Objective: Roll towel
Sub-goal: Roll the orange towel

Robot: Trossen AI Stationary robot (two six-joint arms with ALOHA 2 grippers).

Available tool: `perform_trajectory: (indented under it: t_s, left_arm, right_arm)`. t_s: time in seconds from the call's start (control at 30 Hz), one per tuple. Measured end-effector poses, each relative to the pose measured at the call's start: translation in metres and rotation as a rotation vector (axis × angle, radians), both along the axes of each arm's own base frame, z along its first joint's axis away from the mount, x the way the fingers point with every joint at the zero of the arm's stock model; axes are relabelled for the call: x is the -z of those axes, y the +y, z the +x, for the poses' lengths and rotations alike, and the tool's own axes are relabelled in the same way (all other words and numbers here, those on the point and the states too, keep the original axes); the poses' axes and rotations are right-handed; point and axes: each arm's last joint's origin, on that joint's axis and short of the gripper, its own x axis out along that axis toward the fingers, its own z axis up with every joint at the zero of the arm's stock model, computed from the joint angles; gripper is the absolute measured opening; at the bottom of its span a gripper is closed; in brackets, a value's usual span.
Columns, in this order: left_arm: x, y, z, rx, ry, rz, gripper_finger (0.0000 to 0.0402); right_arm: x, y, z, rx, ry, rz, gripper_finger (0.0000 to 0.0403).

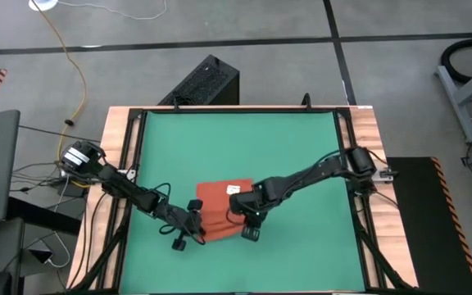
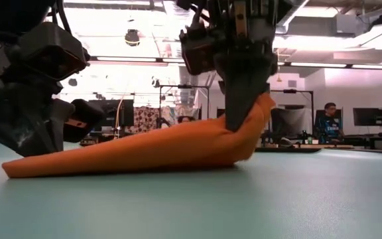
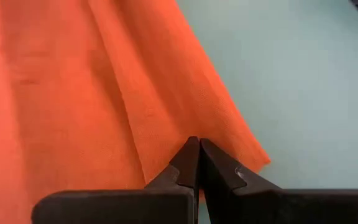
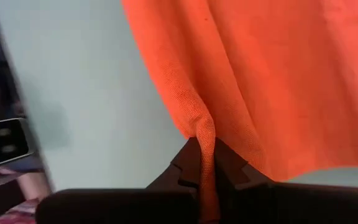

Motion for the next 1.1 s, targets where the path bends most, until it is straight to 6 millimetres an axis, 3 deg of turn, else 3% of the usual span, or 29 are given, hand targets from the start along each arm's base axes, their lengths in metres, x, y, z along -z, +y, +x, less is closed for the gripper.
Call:
perform_trajectory:
  t_s: [0.23, 0.43, 0.67, 1.1]
  left_arm:
    - [-0.005, 0.000, -0.001, 0.007, -0.008, -0.022, 0.0000]
    - [-0.025, 0.002, -0.005, 0.010, -0.063, -0.027, 0.0000]
    - [-0.041, 0.011, -0.010, -0.078, -0.159, 0.147, 0.0000]
    - [-0.023, 0.015, -0.004, -0.084, -0.113, 0.258, 0.0000]
  right_arm:
    - [0.005, -0.021, 0.000, 0.019, 0.082, 0.039, 0.0029]
    - [0.004, -0.040, 0.004, 0.036, 0.063, 0.054, 0.0029]
    - [0.004, -0.057, 0.005, 0.016, 0.071, 0.134, 0.0029]
    - [0.004, -0.098, 0.004, 0.053, 0.091, 0.241, 0.0029]
